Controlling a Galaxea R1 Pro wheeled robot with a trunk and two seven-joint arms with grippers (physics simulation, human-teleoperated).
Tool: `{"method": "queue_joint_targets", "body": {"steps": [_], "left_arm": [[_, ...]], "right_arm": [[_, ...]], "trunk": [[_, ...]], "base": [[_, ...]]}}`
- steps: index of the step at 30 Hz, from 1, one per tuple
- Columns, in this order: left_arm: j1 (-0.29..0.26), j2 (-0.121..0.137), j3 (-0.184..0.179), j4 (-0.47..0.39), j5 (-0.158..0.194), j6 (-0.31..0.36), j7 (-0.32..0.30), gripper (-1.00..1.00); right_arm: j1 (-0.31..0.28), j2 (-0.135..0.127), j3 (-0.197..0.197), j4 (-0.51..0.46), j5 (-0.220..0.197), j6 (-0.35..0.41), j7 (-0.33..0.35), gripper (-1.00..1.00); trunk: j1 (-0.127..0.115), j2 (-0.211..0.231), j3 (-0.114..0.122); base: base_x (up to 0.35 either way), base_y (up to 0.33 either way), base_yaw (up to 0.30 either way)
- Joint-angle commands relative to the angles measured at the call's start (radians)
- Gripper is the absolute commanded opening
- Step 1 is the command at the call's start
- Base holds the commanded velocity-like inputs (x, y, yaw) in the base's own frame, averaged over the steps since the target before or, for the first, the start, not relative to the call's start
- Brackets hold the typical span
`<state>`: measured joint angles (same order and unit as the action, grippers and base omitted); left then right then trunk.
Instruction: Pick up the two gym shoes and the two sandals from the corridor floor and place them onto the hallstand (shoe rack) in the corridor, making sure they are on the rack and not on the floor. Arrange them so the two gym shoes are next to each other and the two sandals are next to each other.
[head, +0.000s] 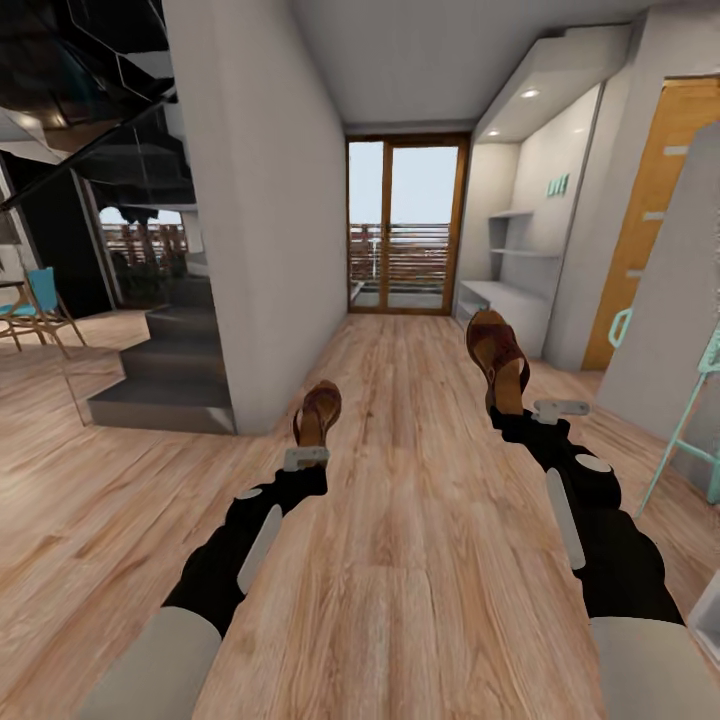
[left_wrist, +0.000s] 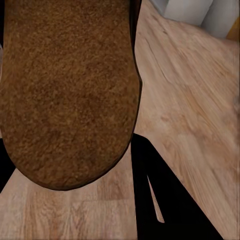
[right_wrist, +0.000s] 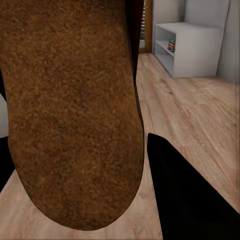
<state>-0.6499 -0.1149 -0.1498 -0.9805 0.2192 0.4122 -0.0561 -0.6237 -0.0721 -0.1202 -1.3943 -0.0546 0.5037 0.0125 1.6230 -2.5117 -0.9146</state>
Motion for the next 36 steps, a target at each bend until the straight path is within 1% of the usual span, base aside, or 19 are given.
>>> {"method": "queue_joint_targets", "body": {"steps": [1, 5, 6, 8, 9, 13, 21, 25, 29, 36], "left_arm": [[0.000, -0.001, 0.000, -0.001, 0.000, 0.006, -0.003, -1.00], [0.000, 0.005, -0.001, 0.000, -0.001, 0.007, -0.002, -1.00], [0.000, 0.011, -0.001, 0.000, -0.001, 0.007, -0.001, -1.00], [0.000, 0.026, -0.001, 0.000, -0.001, 0.008, -0.001, -1.00], [0.000, 0.045, 0.000, 0.000, 0.000, 0.008, -0.001, -1.00], [0.000, 0.074, 0.001, 0.000, 0.001, 0.008, -0.002, -1.00], [0.000, 0.080, 0.000, 0.002, 0.003, 0.008, -0.002, -1.00], [0.000, 0.081, 0.002, 0.015, 0.003, 0.007, -0.002, -1.00], [0.000, 0.081, 0.002, 0.020, 0.003, 0.007, -0.002, -1.00], [0.000, 0.081, 0.003, 0.022, 0.003, 0.007, -0.002, -1.00]], "right_arm": [[-0.001, 0.000, -0.001, -0.001, -0.008, 0.006, 0.002, -1.00], [-0.001, 0.000, 0.000, 0.000, -0.008, 0.006, 0.002, -1.00], [-0.001, 0.000, 0.000, 0.000, -0.008, 0.006, 0.002, -1.00], [-0.001, 0.000, 0.000, 0.000, -0.008, 0.006, 0.002, -1.00], [-0.001, 0.000, 0.000, 0.000, -0.008, 0.006, 0.002, -1.00], [-0.001, 0.000, 0.000, 0.000, -0.008, 0.006, 0.003, -1.00], [0.000, 0.000, 0.002, 0.000, -0.009, 0.006, 0.002, -1.00], [-0.001, 0.000, 0.002, 0.001, -0.010, 0.006, 0.002, -1.00], [0.000, 0.000, 0.002, 0.001, -0.010, 0.006, 0.002, -1.00], [-0.001, 0.000, 0.002, 0.001, -0.008, 0.006, 0.002, -1.00]], "trunk": [[0.000, 0.000, 0.000], [0.000, 0.000, 0.007], [0.000, 0.000, 0.008], [0.000, 0.000, 0.011], [0.000, 0.000, 0.013], [0.000, 0.000, 0.019], [0.000, 0.000, 0.032], [0.000, 0.000, 0.037], [0.000, 0.000, 0.043], [0.000, 0.000, 0.047]], "base": [[0.345, 0.000, -0.171], [0.345, 0.000, -0.171], [0.345, 0.000, -0.171], [0.345, 0.000, -0.171], [0.345, 0.000, -0.171], [0.345, 0.003, -0.171], [0.345, 0.062, -0.166], [0.345, 0.109, -0.060], [0.345, 0.125, 0.051], [0.345, 0.128, 0.158]]}}
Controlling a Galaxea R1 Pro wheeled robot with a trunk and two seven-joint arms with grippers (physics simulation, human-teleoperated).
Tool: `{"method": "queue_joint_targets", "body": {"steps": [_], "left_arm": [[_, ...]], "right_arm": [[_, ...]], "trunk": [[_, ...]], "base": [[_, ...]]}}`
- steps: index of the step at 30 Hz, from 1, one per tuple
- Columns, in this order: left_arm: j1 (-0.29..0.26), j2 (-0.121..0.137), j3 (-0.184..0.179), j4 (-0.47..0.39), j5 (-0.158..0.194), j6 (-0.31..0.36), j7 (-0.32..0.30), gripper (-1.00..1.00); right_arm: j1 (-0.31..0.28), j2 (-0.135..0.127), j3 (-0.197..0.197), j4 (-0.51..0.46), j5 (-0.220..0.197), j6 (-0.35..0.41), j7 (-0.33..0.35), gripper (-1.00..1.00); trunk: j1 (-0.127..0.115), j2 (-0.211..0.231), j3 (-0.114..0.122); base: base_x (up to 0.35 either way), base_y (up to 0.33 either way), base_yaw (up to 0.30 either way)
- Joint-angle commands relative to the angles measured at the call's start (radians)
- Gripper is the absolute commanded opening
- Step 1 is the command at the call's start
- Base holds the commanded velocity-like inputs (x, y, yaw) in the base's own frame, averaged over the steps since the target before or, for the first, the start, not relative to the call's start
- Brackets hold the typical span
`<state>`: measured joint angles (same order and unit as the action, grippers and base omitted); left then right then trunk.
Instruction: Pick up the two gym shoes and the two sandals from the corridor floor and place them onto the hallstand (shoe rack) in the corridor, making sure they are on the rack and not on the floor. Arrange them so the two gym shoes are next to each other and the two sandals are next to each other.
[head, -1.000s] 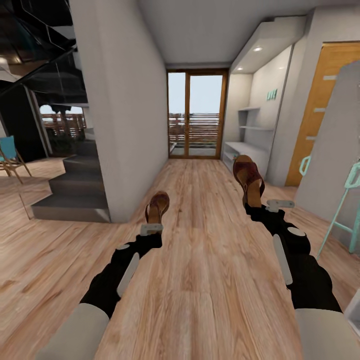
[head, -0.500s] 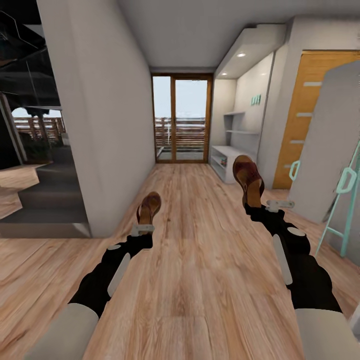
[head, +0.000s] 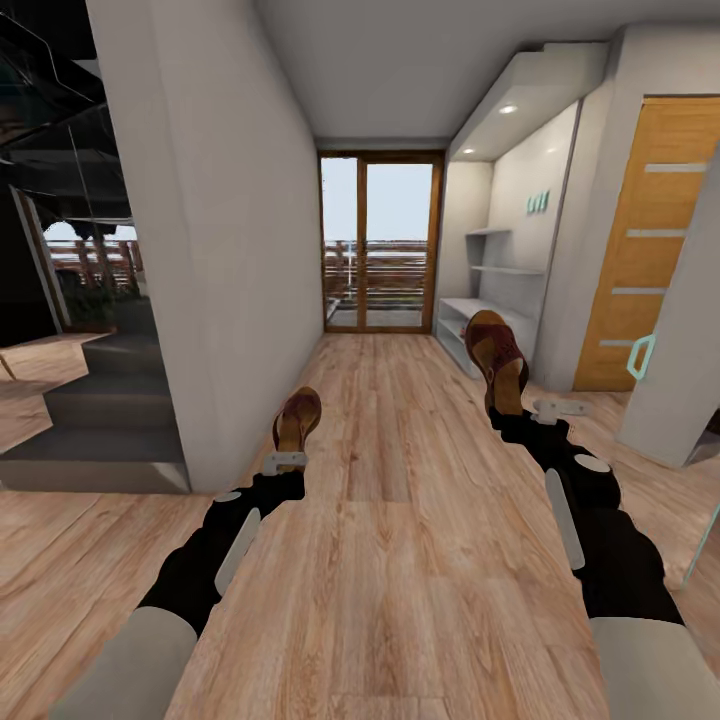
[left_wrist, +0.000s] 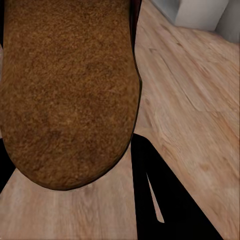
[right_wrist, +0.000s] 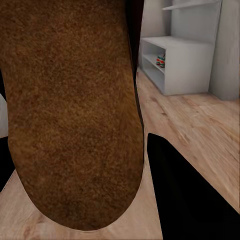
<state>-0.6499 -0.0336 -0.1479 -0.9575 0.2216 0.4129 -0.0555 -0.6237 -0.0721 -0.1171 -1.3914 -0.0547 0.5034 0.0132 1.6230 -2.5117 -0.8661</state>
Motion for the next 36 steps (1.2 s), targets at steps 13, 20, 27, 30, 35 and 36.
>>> {"method": "queue_joint_targets", "body": {"steps": [13, 20, 27, 30, 35, 36], "left_arm": [[0.000, 0.000, 0.001, -0.001, 0.001, 0.006, -0.003, -1.00], [0.000, 0.000, 0.001, -0.001, 0.001, 0.005, -0.003, -1.00], [0.000, 0.000, 0.001, 0.000, 0.001, 0.003, -0.003, -1.00], [0.000, 0.000, 0.001, 0.000, 0.001, 0.003, -0.003, -1.00], [0.000, -0.001, 0.001, 0.026, 0.000, -0.001, -0.004, -1.00], [0.000, -0.001, 0.000, 0.033, 0.000, -0.004, -0.004, -1.00]], "right_arm": [[-0.001, 0.000, -0.002, -0.002, -0.008, 0.006, 0.001, -1.00], [-0.001, 0.000, -0.002, -0.001, -0.008, 0.006, 0.002, -1.00], [-0.001, 0.000, -0.003, -0.001, -0.008, 0.005, 0.002, -1.00], [-0.001, 0.000, -0.003, -0.001, -0.008, 0.005, 0.002, -1.00], [-0.001, 0.000, -0.002, -0.001, -0.005, 0.005, 0.002, -1.00], [-0.001, 0.000, -0.002, -0.001, -0.004, 0.005, 0.003, -1.00]], "trunk": [[0.000, 0.000, -0.002], [0.000, 0.000, -0.005], [0.000, 0.000, -0.006], [0.000, 0.000, -0.006], [0.000, 0.000, -0.006], [0.000, 0.000, -0.006]], "base": [[0.345, 0.128, 0.032], [0.345, 0.122, 0.157], [0.345, 0.087, 0.017], [0.345, 0.013, 0.001], [0.345, 0.003, 0.000], [0.345, 0.001, 0.000]]}}
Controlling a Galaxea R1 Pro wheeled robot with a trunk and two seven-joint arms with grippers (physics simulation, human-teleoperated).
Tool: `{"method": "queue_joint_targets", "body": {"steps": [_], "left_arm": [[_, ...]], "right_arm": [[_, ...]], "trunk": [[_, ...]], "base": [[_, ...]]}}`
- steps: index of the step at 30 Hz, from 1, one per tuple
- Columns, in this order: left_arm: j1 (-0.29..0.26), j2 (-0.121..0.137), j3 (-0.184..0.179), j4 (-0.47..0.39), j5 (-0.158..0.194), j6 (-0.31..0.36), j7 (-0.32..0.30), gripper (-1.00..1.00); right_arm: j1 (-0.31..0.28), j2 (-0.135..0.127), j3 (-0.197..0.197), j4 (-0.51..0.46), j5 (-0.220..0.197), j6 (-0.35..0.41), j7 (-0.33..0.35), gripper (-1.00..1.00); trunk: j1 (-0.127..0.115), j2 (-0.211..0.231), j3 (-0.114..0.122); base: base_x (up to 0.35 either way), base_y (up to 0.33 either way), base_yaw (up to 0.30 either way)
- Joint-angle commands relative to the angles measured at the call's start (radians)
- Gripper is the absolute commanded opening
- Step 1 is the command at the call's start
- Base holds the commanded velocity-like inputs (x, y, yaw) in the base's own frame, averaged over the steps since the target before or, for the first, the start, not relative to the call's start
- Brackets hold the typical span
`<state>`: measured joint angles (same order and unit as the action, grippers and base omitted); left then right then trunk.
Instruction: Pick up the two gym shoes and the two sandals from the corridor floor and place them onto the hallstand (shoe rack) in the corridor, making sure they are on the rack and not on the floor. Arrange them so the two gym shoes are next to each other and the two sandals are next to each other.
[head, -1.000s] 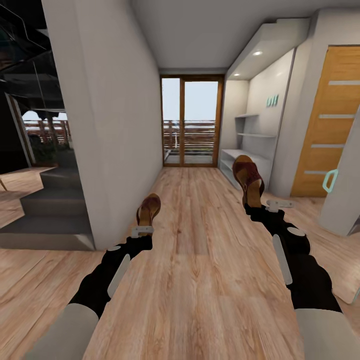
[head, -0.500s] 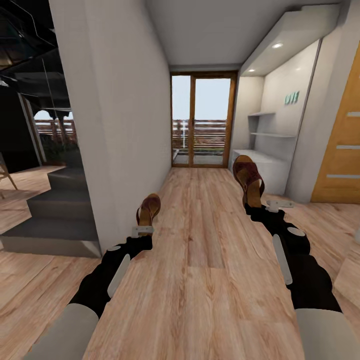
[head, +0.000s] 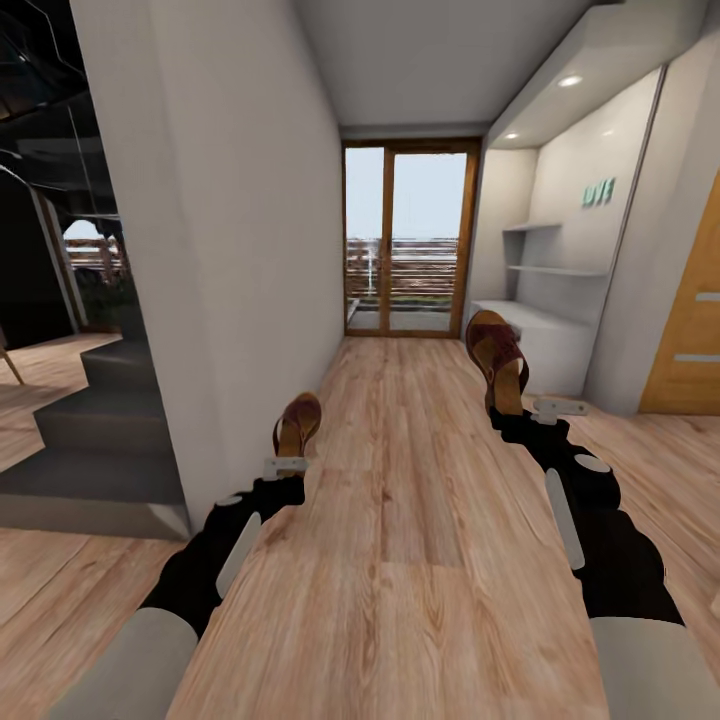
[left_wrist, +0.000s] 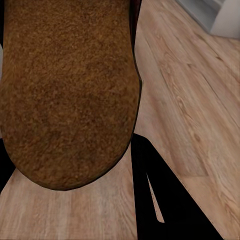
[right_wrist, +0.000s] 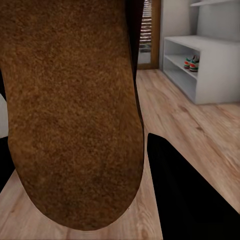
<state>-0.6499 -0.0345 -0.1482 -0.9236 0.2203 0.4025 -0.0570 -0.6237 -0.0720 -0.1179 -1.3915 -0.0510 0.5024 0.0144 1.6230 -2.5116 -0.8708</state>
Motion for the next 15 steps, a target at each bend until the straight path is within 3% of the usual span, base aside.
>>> {"method": "queue_joint_targets", "body": {"steps": [1, 4, 6, 9, 12, 14, 15], "left_arm": [[-0.001, 0.000, 0.001, 0.006, 0.001, 0.001, -0.003, -1.00], [-0.001, -0.001, 0.000, 0.048, 0.000, -0.081, -0.002, -1.00], [-0.001, -0.003, -0.001, 0.098, 0.000, -0.201, -0.001, -1.00], [-0.001, -0.005, -0.001, 0.158, -0.002, -0.319, 0.000, -1.00], [-0.001, -0.006, -0.002, 0.199, -0.001, -0.411, 0.001, -1.00], [-0.001, -0.007, -0.002, 0.212, -0.001, -0.440, 0.002, -1.00], [-0.001, -0.007, -0.002, 0.214, -0.001, -0.444, 0.002, -1.00]], "right_arm": [[-0.001, 0.000, -0.001, -0.001, -0.007, 0.006, 0.002, -1.00], [-0.001, 0.000, 0.000, 0.002, -0.005, -0.001, 0.005, -1.00], [-0.001, 0.000, 0.000, 0.010, -0.004, -0.015, 0.006, -1.00], [0.000, 0.000, -0.001, 0.045, -0.004, -0.073, 0.007, -1.00], [0.001, 0.001, 0.000, 0.118, -0.003, -0.243, 0.008, -1.00], [0.004, 0.000, 0.000, 0.165, -0.003, -0.388, 0.008, -1.00], [0.004, 0.000, 0.000, 0.172, -0.003, -0.417, 0.008, -1.00]], "trunk": [[0.000, -0.001, -0.001], [0.000, -0.001, -0.001], [0.000, -0.001, -0.001], [0.000, -0.001, -0.001], [0.000, -0.001, -0.001], [0.000, -0.001, -0.001], [0.000, -0.001, -0.001]], "base": [[0.345, 0.001, 0.000], [0.345, 0.000, 0.000], [0.345, 0.000, 0.000], [0.346, 0.000, 0.000], [0.346, 0.000, 0.000], [0.346, 0.000, 0.000], [0.346, 0.000, 0.000]]}}
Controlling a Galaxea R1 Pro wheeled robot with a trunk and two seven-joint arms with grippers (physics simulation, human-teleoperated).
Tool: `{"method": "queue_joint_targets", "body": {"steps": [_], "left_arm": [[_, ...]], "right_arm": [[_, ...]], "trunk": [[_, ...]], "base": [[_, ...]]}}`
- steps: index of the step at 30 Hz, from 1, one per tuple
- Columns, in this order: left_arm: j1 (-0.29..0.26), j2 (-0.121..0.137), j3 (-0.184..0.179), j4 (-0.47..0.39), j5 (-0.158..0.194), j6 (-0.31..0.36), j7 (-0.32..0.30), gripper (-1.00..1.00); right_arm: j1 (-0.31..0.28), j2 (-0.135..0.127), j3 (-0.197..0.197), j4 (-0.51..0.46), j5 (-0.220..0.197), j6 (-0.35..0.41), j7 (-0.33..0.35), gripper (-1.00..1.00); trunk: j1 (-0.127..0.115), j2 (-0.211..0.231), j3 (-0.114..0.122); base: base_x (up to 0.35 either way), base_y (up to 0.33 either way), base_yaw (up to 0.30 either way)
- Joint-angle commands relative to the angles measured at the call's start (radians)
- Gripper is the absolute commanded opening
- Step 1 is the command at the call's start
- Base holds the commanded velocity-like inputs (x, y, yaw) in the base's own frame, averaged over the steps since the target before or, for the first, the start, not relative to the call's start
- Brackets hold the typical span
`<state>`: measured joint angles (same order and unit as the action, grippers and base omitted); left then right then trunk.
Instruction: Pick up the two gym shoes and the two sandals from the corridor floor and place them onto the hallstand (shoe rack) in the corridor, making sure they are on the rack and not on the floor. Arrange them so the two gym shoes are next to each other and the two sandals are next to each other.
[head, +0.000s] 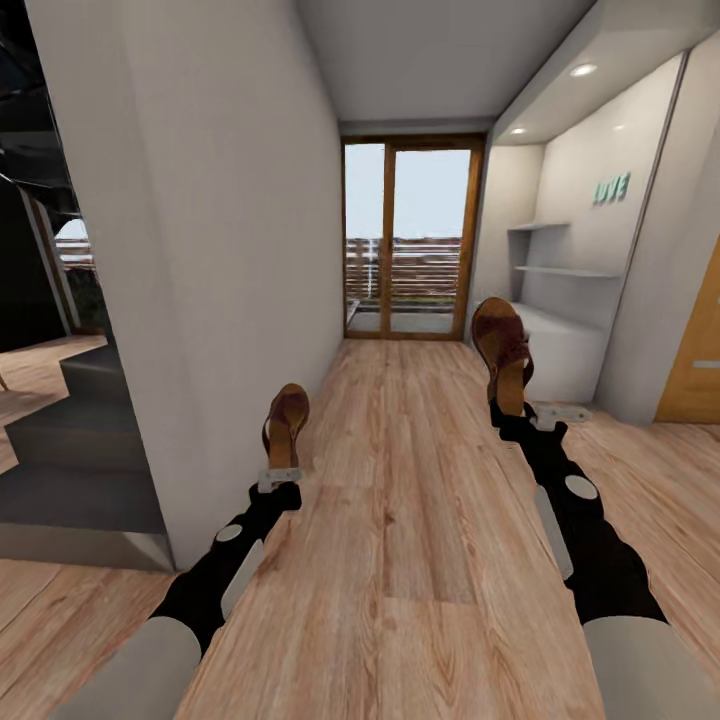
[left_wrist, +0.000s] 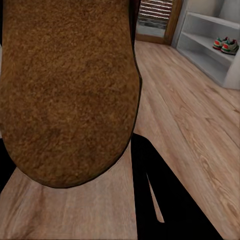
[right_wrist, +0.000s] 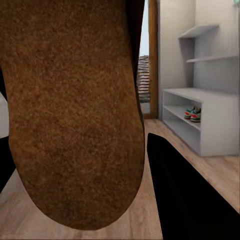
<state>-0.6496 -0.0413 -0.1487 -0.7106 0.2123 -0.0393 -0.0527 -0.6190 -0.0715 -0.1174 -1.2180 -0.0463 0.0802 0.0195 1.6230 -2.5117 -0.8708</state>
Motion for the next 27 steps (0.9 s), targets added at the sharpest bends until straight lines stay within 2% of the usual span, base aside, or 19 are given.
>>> {"method": "queue_joint_targets", "body": {"steps": [1, 5, 22, 23, 24, 26, 27], "left_arm": [[-0.001, 0.000, -0.001, 0.003, 0.007, -0.009, -0.003, -1.00], [-0.001, 0.000, -0.001, 0.007, 0.006, -0.017, -0.003, -1.00], [-0.001, 0.000, -0.002, 0.013, 0.004, -0.019, -0.004, -1.00], [-0.001, 0.000, -0.002, 0.017, 0.004, -0.020, -0.004, -1.00], [-0.001, 0.000, -0.002, 0.025, 0.003, -0.020, -0.005, -1.00], [-0.001, 0.000, -0.002, 0.028, 0.004, -0.020, -0.005, -1.00], [-0.001, 0.000, -0.002, 0.029, 0.004, -0.020, -0.005, -1.00]], "right_arm": [[0.001, 0.000, -0.001, 0.009, -0.007, -0.038, 0.003, -1.00], [0.002, 0.000, -0.001, 0.024, -0.007, -0.101, 0.002, -1.00], [0.006, 0.000, -0.002, 0.046, -0.012, -0.114, 0.002, -1.00], [0.012, 0.000, -0.002, 0.068, -0.013, -0.115, 0.001, -1.00], [0.019, 0.000, -0.002, 0.156, -0.014, -0.115, -0.003, -1.00], [0.021, 0.000, -0.002, 0.275, -0.016, -0.116, -0.004, -1.00], [0.021, 0.000, -0.002, 0.305, -0.016, -0.116, -0.004, -1.00]], "trunk": [[0.000, 0.000, -0.001], [0.000, 0.000, -0.001], [0.000, 0.000, -0.001], [0.000, 0.000, -0.001], [0.000, 0.000, -0.001], [0.000, 0.000, -0.001], [0.000, 0.000, -0.001]], "base": [[0.346, 0.000, 0.000], [0.346, 0.000, 0.000], [0.346, 0.000, 0.000], [0.346, 0.000, 0.000], [0.346, 0.000, 0.000], [0.346, 0.000, 0.000], [0.346, 0.000, 0.000]]}}
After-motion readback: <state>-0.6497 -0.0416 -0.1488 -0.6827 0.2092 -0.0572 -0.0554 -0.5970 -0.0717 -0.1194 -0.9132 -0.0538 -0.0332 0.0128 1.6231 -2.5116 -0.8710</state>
